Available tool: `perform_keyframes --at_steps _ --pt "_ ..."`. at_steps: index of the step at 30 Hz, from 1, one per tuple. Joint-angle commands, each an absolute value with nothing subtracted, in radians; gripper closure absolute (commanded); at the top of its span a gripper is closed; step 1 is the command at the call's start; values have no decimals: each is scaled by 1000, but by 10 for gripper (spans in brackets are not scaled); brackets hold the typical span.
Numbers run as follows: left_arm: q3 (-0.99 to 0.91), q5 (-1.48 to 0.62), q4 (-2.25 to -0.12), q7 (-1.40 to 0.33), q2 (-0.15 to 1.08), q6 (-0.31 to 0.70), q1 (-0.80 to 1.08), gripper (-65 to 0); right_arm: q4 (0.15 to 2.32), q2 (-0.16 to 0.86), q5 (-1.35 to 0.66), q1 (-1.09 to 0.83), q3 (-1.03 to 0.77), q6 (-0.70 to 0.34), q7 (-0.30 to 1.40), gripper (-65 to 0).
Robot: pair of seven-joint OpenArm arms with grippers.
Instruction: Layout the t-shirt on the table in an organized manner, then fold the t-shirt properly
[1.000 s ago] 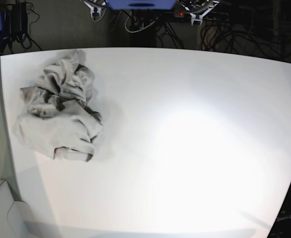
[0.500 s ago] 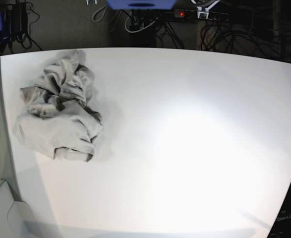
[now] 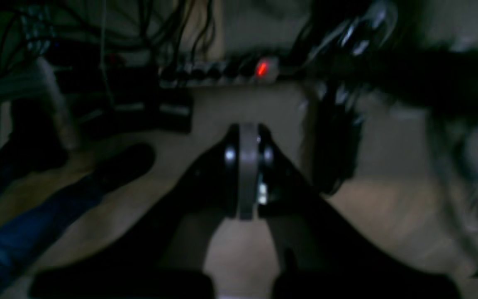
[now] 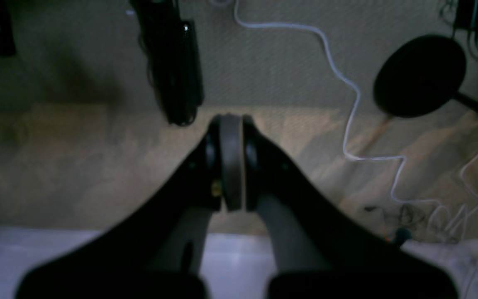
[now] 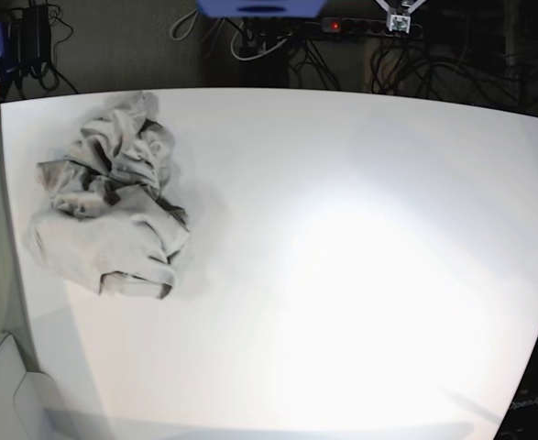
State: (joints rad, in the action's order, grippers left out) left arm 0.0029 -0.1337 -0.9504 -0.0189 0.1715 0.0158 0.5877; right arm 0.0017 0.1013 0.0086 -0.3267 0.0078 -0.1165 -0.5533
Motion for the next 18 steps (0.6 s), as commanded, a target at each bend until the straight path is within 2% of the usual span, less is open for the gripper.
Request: perform_keyframes --at_steps 1,7,18 --pt "-2 -159 -984 -8 203 -5 622 0 0 117 7 -355 8 -136 -593 0" --pt "1 -263 -1121 -7 262 -5 704 0 0 156 7 -398 5 -136 -769 0" --pt "-2 -259 -1417 -1 286 -12 858 0 0 185 1 -460 -35 -130 -1122 0"
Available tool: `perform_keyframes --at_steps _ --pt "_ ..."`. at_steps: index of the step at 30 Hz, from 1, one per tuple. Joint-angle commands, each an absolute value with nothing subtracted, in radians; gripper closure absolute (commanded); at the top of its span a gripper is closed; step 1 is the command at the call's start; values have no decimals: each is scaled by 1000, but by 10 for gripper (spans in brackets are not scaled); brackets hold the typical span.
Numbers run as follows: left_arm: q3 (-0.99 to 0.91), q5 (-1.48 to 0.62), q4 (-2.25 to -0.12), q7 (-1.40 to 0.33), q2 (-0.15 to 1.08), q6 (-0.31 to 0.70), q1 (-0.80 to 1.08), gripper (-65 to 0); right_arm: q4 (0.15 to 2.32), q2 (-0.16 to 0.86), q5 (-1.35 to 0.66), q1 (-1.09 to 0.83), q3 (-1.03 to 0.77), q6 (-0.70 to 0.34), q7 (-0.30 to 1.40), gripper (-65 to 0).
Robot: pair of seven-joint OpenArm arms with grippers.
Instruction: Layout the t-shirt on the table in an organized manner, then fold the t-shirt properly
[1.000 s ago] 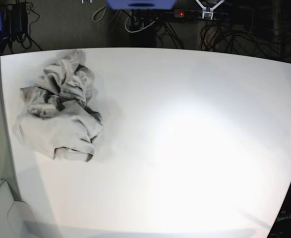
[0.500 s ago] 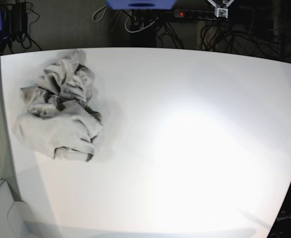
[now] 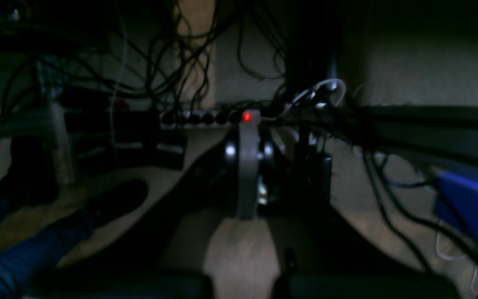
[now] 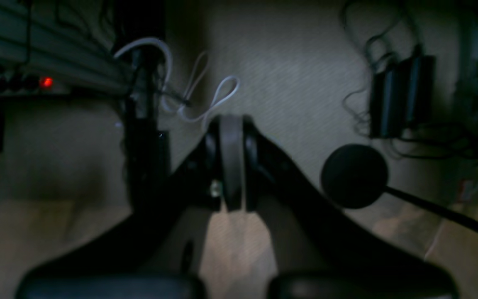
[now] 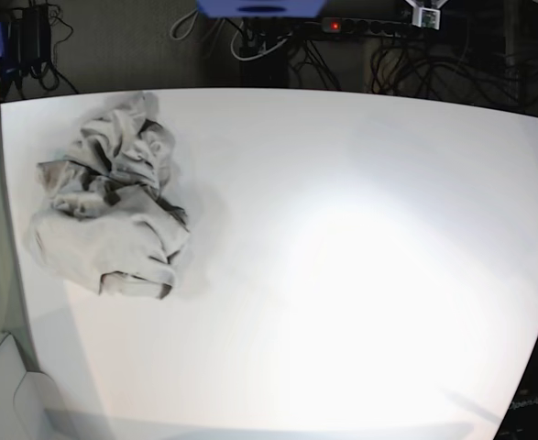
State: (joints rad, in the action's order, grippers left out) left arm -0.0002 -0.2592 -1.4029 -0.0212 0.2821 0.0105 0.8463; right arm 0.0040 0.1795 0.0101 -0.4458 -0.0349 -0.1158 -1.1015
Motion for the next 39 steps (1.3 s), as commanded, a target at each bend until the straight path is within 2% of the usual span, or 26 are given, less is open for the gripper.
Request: perform_keyframes --at_steps 1,7,11,16,23,29,33,35,39 --pt "-2 -254 -1437 -1 286 -12 866 0 0 185 1 -460 -62 -130 -1138 0" --pt "-8 -254 -1526 -1 288 -12 905 0 0 220 1 -490 -131 -130 -1251 0" --pt "-88 -254 -1587 -1 278 -10 937 0 0 236 1 -498 -177 -130 -1379 0" --pt "-151 -254 -1669 -5 277 -5 943 0 30 236 1 -501 -208 -130 -1379 0" --pt "-193 -254 -1762 -8 278 -4 944 0 344 160 1 -607 -209 -130 -1371 0" --pt "-199 -254 -1788 -8 278 -4 949 0 463 140 -5 -662 -211 -130 -1376 0" --pt "-197 -254 -1788 -8 278 -4 949 0 662 139 -134 -760 -200 -131 -1369 0" --pt "-197 -254 -1788 -8 278 -4 947 0 794 133 -166 -809 -194 -131 -1330 0" --pt "-197 -254 -1788 -8 278 -4 944 0 1073 140 -243 -892 -148 -137 -1132 0"
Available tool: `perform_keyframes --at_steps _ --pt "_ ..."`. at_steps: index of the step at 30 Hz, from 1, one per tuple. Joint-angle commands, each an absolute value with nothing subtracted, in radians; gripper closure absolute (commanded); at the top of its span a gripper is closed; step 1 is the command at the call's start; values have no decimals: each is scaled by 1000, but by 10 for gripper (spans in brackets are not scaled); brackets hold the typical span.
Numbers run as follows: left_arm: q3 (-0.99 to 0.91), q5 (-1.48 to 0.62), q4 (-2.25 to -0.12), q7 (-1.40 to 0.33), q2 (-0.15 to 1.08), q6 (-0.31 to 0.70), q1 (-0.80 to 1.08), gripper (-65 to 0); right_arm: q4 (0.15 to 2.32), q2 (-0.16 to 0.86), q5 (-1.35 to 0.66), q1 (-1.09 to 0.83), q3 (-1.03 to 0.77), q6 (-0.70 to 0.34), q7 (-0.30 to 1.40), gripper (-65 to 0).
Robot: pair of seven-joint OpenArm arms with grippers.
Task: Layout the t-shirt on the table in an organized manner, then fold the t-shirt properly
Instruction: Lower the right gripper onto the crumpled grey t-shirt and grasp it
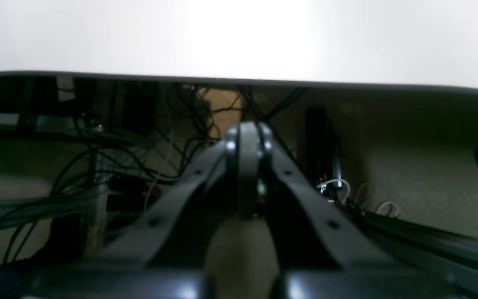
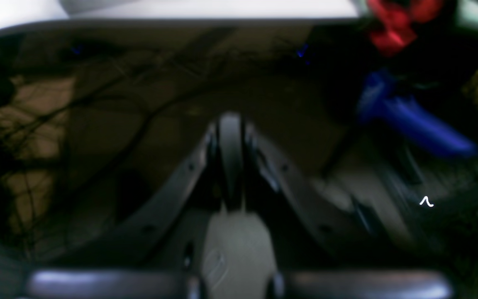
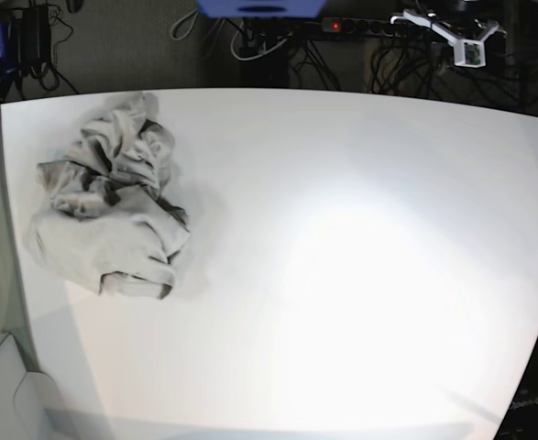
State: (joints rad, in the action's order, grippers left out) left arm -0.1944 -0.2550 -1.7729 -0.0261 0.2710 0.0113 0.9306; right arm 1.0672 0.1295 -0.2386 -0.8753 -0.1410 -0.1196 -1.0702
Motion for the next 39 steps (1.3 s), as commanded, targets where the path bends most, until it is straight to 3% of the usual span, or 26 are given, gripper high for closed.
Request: perform_keyframes --at_steps 1,12,25,36,39 --pt "-197 -254 -1788 -8 278 -4 943 0 1147 148 -269 -908 -133 -137 -1078 0" --pt "-199 -254 -1886 -8 278 -10 900 0 1767 219 -392 -943 -91 -137 -527 0" --pt "-202 -260 -1923 -12 283 -10 719 0 2009 222 -387 -750 -91 -137 -136 0" --pt "-337 -265 -1989 -381 228 -2 466 -8 2012 248 -386 -533 -93 -137 84 -180" --pt "-340 -265 -1998 -466 228 -2 406 -94 2012 248 -386 -470 -93 -137 160 -198"
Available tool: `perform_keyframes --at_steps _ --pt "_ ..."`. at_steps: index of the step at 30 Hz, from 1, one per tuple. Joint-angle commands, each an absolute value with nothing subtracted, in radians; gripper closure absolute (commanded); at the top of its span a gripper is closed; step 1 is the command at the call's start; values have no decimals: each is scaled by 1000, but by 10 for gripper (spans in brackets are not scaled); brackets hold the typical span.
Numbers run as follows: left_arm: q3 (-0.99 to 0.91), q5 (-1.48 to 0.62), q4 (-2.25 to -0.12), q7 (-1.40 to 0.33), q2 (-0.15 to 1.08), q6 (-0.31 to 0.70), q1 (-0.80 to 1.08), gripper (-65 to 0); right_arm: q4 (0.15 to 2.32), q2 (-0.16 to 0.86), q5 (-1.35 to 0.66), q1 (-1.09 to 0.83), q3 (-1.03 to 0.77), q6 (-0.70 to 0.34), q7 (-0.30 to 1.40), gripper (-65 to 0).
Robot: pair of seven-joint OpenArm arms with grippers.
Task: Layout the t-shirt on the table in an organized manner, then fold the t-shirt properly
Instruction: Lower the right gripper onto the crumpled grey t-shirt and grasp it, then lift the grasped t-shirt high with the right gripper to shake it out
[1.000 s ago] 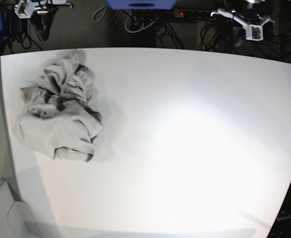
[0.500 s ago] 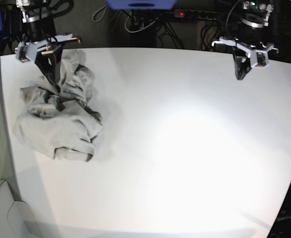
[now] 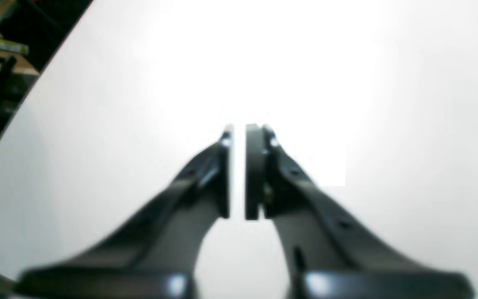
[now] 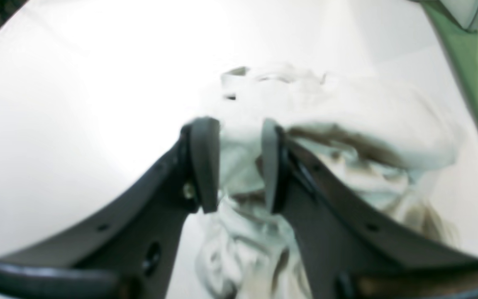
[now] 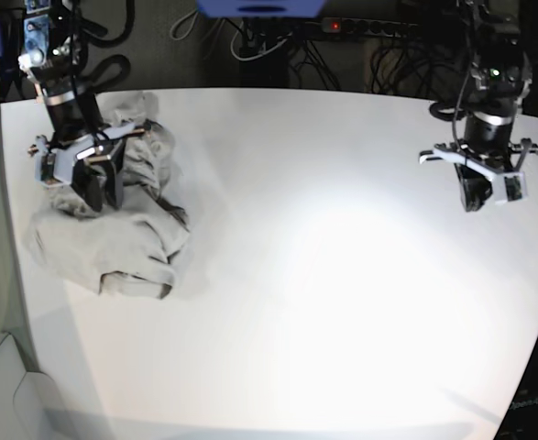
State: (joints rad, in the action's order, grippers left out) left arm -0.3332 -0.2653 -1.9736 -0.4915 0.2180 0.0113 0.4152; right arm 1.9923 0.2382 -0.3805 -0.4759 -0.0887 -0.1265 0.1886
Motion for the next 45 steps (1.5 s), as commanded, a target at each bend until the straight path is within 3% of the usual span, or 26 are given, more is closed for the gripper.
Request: perform_keyframes --at_steps 1,5,15,24,45 --pt "-340 -265 -1998 -481 228 -2 395 -132 2012 248 -387 -455 -93 -137 182 -202" --pt "-334 -265 -1997 -489 226 -2 367 -264 2011 246 -387 -384 -93 -137 271 -206" --pt "-334 -265 -1989 -496 208 -2 344 -266 2002 246 -384 -306 -94 -137 456 -212" --pt "-334 -265 -1988 -496 208 -2 348 -266 2006 240 -384 -363 -140 -134 490 -327" --pt "-338 -265 -1988 -496 206 -2 351 -266 1966 217 -386 -311 -128 -137 493 -327"
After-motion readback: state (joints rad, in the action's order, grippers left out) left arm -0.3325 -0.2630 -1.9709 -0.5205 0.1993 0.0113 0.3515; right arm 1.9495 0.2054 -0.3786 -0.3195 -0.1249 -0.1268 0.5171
